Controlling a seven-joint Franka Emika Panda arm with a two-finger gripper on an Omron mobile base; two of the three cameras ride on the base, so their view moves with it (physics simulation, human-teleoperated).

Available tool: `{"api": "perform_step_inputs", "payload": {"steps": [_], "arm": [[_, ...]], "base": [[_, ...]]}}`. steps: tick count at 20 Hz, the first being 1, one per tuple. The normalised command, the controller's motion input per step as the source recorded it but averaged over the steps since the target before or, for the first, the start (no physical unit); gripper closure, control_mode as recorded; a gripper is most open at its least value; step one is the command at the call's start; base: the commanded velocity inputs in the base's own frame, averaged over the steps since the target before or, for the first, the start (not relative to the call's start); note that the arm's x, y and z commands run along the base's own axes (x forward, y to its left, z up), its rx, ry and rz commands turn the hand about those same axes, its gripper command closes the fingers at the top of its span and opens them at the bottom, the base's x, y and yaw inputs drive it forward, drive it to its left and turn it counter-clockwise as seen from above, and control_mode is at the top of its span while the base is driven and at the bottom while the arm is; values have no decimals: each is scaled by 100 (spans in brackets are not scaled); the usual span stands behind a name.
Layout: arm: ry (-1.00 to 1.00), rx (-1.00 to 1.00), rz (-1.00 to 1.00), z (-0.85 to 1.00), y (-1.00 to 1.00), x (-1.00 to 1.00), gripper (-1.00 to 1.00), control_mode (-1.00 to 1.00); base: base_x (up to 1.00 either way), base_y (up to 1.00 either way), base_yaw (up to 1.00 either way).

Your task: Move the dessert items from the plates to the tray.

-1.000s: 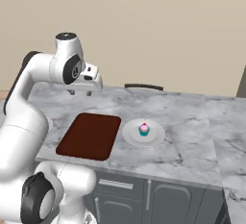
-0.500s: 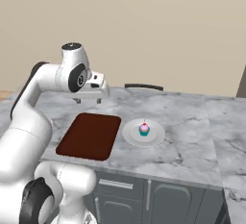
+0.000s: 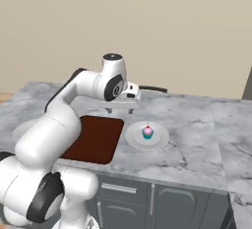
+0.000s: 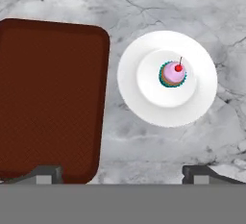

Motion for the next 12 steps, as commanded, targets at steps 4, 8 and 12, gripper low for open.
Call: {"api": "perform_step_inputs", "payload": {"steps": [4, 8, 12], "arm": [[13, 5, -5, -13, -69, 26, -100, -100], [12, 0, -6, -27, -39, 15, -100, -100], [9, 0, -3, -39, 0, 17, -100, -100]], "base": [[0, 0, 0], [0, 0, 0], [0, 0, 0]]}}
